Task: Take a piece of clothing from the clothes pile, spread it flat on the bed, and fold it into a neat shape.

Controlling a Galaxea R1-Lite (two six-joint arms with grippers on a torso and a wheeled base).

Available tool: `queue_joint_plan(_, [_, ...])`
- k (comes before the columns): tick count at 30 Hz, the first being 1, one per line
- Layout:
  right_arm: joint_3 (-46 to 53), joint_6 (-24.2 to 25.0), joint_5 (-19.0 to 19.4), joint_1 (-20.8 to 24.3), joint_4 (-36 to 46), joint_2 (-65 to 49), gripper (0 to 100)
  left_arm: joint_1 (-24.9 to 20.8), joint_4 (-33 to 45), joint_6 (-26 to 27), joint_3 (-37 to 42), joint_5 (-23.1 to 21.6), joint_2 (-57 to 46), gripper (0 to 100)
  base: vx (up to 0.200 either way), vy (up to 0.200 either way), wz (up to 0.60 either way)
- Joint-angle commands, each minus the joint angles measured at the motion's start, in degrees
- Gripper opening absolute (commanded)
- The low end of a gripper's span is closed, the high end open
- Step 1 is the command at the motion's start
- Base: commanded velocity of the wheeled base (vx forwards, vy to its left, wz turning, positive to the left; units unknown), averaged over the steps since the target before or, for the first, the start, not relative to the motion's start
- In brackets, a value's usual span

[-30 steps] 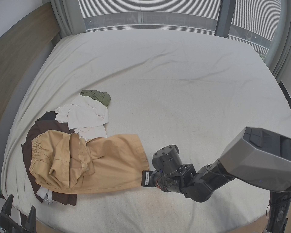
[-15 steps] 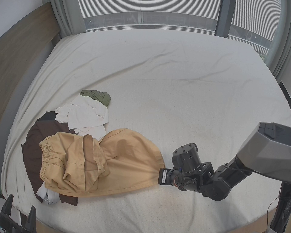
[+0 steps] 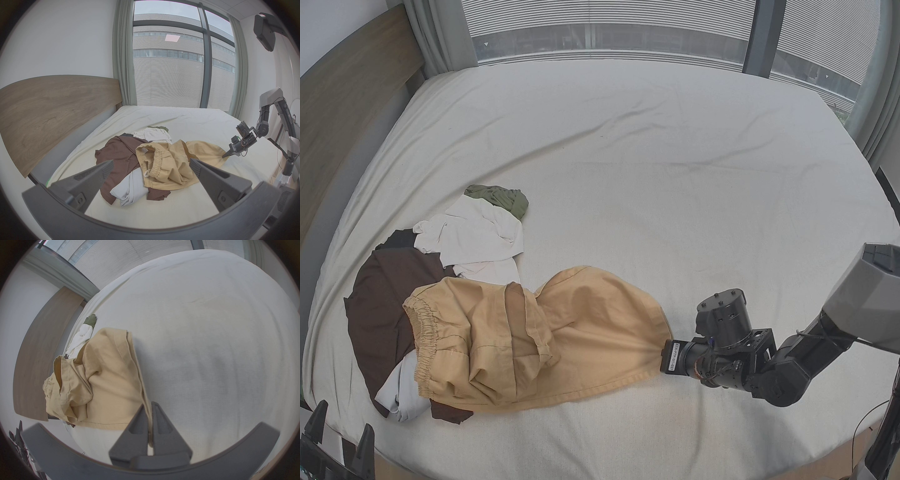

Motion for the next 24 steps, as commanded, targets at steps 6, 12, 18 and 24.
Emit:
queue_joint_plan(6, [6.05, -0.34, 0.12, -2.74, -5.26, -1.88, 0, -0.01, -0.03, 0.05, 1.01, 0.02, -0.93, 100, 0.000, 0.000, 0.00])
queue_joint_plan(12, [9.13, -1.75, 0.38, -4.23, -7.10, -3.90, 0, -0.01, -0.03, 0.05, 1.01, 0.02, -0.93, 100, 0.000, 0.000, 0.00])
queue_joint_plan(18, [12.11, -1.75, 0.47, -5.28, -7.46, -6.62, 0, -0.01, -0.03, 0.05, 1.01, -0.07, -0.93, 100, 0.000, 0.000, 0.00])
queue_joint_plan(24, [15.37, -1.57, 0.56, -6.52, -9.04, -7.76, 0, -0.01, -0.03, 0.05, 1.01, -0.07, -0.93, 100, 0.000, 0.000, 0.00])
